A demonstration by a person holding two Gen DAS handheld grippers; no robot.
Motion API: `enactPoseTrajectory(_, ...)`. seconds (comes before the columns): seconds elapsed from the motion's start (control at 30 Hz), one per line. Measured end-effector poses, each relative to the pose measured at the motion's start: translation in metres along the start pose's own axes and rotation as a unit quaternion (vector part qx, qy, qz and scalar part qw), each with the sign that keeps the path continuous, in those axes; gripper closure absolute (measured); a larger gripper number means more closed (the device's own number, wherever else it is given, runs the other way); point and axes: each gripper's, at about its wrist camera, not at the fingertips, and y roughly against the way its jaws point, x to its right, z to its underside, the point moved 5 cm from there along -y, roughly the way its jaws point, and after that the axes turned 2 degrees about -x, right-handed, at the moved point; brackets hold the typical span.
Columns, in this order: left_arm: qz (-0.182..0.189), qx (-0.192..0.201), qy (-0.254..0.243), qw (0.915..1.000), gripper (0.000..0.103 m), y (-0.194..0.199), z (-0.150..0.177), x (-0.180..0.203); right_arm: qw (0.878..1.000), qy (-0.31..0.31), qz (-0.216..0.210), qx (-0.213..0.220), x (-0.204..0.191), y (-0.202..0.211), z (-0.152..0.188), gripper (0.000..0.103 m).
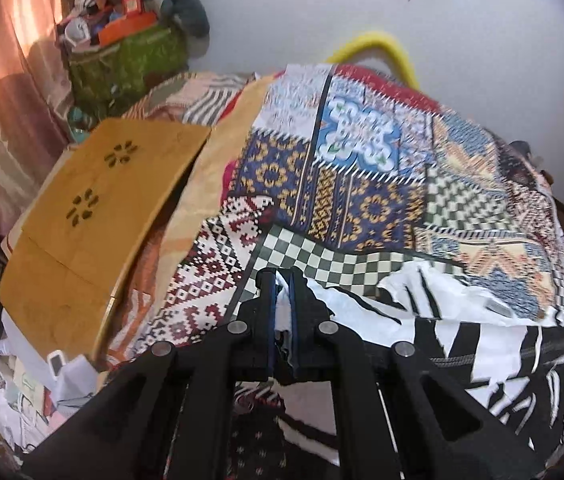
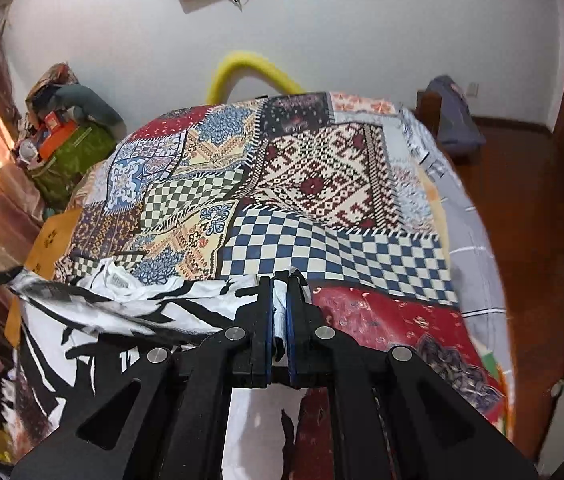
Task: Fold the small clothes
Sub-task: 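Grasp the shirt with the left tool while the right tool grasps it too, lifting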
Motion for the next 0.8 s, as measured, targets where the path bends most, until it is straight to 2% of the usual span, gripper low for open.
enactPoseTrajectory(0.13, -0.004, -0.001, -0.015, 0.9999, 0.094, -0.012, -0.003, 0.009, 1.000, 0.005, -0.004, 0.012, 0.000, 0.006, -0.006, 0.095)
enactPoseTrajectory(0.2, -0.001, 0.005, -0.015, 0.9999, 0.086, -0.007, -0.006, 0.012, 1.000, 0.001, -0.006, 0.013, -0.001, 0.012, -0.012, 0.090)
enactPoseTrajectory(0.23, 0.004, 0.008, -0.015, 0.9998, 0.075, -0.003, -0.008, 0.013, 1.000, -0.001, -0.007, 0.014, -0.001, 0.014, -0.014, 0.086)
enactPoseTrajectory(0.27, 0.006, 0.013, -0.015, 0.9998, 0.057, 0.003, -0.011, 0.013, 1.000, -0.006, -0.001, 0.021, 0.000, 0.022, -0.016, 0.076)
enactPoseTrajectory(0.3, 0.007, 0.020, -0.013, 0.9997, 0.049, 0.009, -0.013, 0.012, 1.000, -0.009, 0.005, 0.030, 0.000, 0.026, -0.019, 0.065)
enactPoseTrajectory(0.33, 0.007, 0.036, -0.010, 0.9993, 0.040, 0.020, -0.015, 0.011, 0.999, -0.009, 0.009, 0.041, 0.001, 0.029, -0.021, 0.062)
enactPoseTrajectory(0.4, 0.002, 0.049, -0.016, 0.9986, 0.039, 0.033, -0.015, 0.010, 0.998, -0.007, 0.014, 0.056, 0.000, 0.042, -0.020, 0.060)
enactPoseTrajectory(0.53, 0.013, 0.028, -0.039, 0.9988, 0.035, 0.048, 0.008, 0.008, 0.999, 0.021, 0.007, 0.036, -0.009, 0.053, 0.001, 0.060)
enactPoseTrajectory(0.63, 0.018, 0.006, -0.058, 0.9981, 0.031, 0.049, 0.041, 0.003, 0.999, 0.036, -0.004, 0.013, -0.015, 0.054, 0.035, 0.053)
enactPoseTrajectory(0.8, 0.027, -0.058, -0.090, 0.9939, 0.030, 0.032, 0.108, 0.002, 0.999, 0.021, -0.016, -0.048, -0.013, 0.037, 0.105, 0.053)
